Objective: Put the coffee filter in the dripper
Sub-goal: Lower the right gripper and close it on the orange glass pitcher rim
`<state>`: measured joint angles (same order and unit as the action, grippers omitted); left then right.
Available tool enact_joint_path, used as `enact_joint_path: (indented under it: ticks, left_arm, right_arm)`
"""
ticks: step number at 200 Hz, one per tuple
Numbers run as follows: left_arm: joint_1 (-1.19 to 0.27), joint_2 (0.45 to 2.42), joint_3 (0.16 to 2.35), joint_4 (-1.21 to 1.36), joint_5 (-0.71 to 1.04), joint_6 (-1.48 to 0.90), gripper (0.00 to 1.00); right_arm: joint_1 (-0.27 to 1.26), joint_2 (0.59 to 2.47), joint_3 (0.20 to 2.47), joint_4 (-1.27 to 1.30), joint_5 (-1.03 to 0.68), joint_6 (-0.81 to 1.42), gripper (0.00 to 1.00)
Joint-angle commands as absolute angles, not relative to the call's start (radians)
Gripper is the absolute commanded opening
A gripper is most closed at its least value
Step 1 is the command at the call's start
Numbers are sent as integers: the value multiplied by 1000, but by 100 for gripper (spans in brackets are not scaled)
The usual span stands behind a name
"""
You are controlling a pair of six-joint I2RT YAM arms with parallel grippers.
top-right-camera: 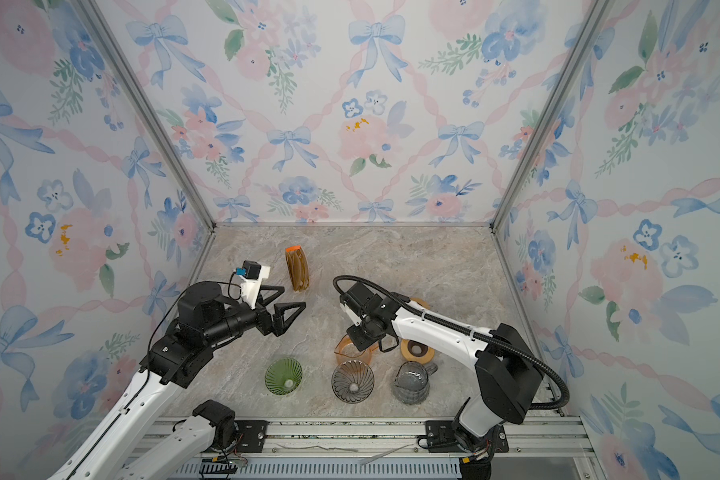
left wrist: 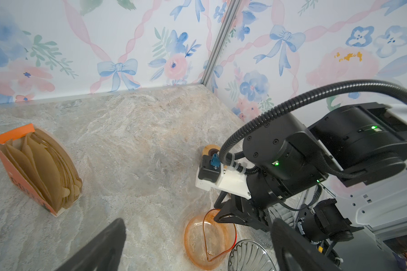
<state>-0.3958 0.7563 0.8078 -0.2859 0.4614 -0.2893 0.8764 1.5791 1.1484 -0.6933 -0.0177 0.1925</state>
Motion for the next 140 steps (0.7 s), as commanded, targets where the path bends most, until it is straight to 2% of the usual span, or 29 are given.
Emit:
enact_joint_path:
  ticks: [1,140]
  left_arm:
    - [-387,745,798,-260,469,-285,98]
    - [-379,747,793,-254,479,-290,98]
  right_arm:
    - [893,1603,1182,-689,-2,186,29]
    - [910,1621,1181,-668,130,209,20]
